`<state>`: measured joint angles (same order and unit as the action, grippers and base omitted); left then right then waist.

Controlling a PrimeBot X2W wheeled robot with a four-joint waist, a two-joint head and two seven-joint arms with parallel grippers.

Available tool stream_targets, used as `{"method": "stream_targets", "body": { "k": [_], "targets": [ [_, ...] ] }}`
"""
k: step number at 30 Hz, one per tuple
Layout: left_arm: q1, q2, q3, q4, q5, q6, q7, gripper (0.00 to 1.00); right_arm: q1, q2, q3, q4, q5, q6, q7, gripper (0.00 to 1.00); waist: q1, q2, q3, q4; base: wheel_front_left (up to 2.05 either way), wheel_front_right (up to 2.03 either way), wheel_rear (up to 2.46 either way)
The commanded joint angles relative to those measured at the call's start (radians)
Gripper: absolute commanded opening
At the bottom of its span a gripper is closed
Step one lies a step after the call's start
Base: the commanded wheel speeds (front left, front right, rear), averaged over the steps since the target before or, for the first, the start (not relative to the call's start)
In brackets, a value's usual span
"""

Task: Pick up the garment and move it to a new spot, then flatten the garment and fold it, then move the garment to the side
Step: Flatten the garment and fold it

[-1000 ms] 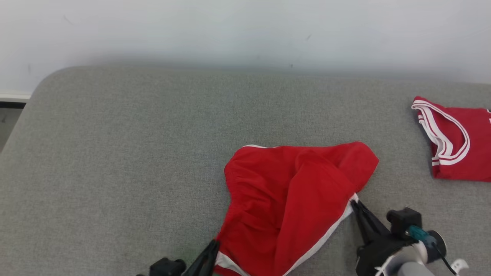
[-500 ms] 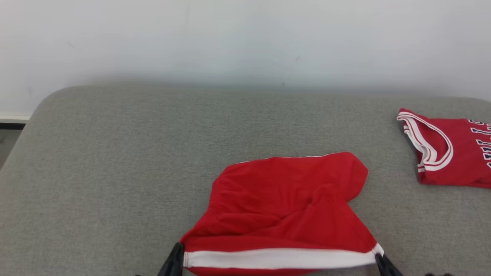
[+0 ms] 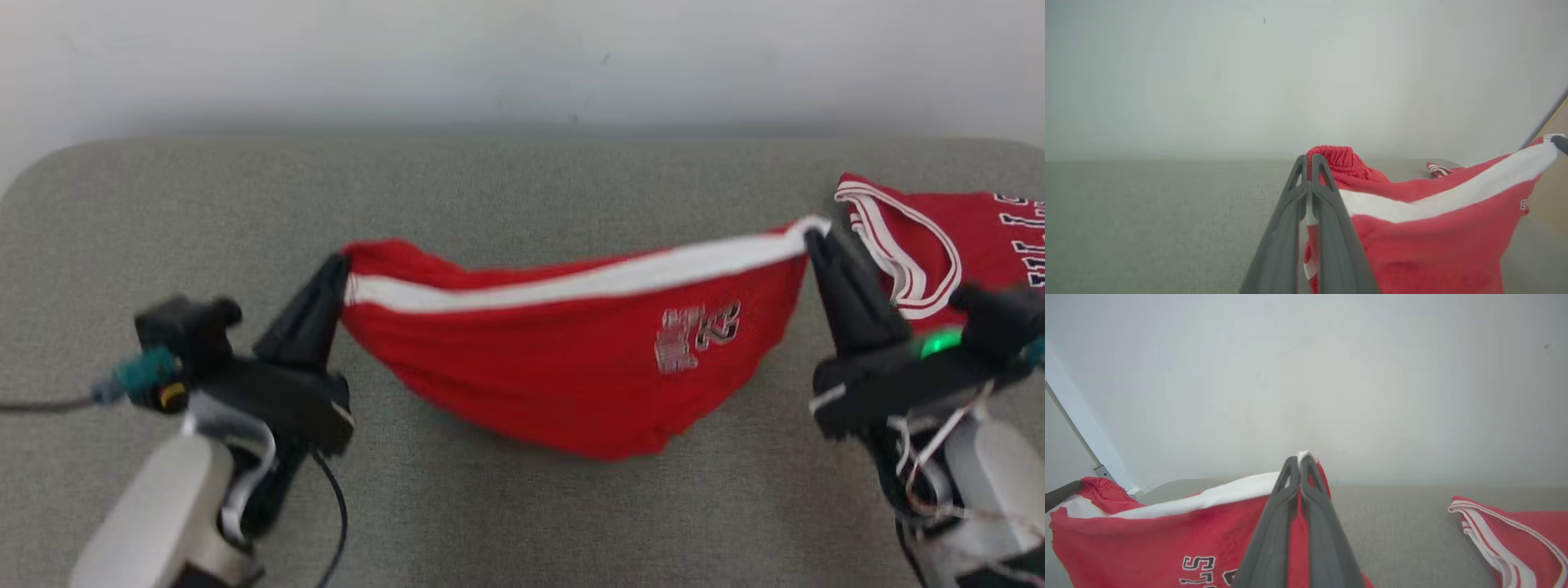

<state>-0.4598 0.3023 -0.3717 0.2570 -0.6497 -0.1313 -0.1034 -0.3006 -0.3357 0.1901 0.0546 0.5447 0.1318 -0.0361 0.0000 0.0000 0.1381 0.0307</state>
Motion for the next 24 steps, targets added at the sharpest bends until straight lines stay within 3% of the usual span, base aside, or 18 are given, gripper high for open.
{"method": "stream_targets", "body": {
  "k": [1,7,11,15,24],
  "targets": [
    [-0.057,0.017,-0.001,0.009,-0.019,0.002,0.017,0.0,-0.056,0.003,-0.003,0.015,0.01,-0.002,0.009,0.0,0.0,0.0,0.074,-0.011,0.0,0.0,0.0],
    [-0.467,0.024,0.048,0.143,-0.179,0.002,0.143,0.0,-0.486,0.036,0.0,0.178,0.06,-0.002,0.078,0.0,0.0,0.0,0.222,-0.011,0.0,0.0,0.0],
    [-0.797,0.02,0.073,0.29,-0.174,0.002,0.175,0.0,-0.823,0.062,0.0,0.342,0.055,-0.002,0.092,0.0,0.0,0.0,0.335,-0.019,0.0,0.0,0.0],
    [-1.026,0.022,0.077,0.396,-0.158,0.002,0.171,0.0,-1.066,0.088,-0.02,0.481,0.054,-0.002,0.078,0.0,0.0,0.0,0.406,-0.033,0.0,0.0,0.0],
    [-1.395,-0.001,0.058,0.582,-0.156,0.002,0.119,0.0,-1.462,0.13,-0.034,0.766,-0.012,-0.002,-0.005,0.0,0.0,0.0,0.496,-0.053,0.0,0.0,0.0]
  ]
}}
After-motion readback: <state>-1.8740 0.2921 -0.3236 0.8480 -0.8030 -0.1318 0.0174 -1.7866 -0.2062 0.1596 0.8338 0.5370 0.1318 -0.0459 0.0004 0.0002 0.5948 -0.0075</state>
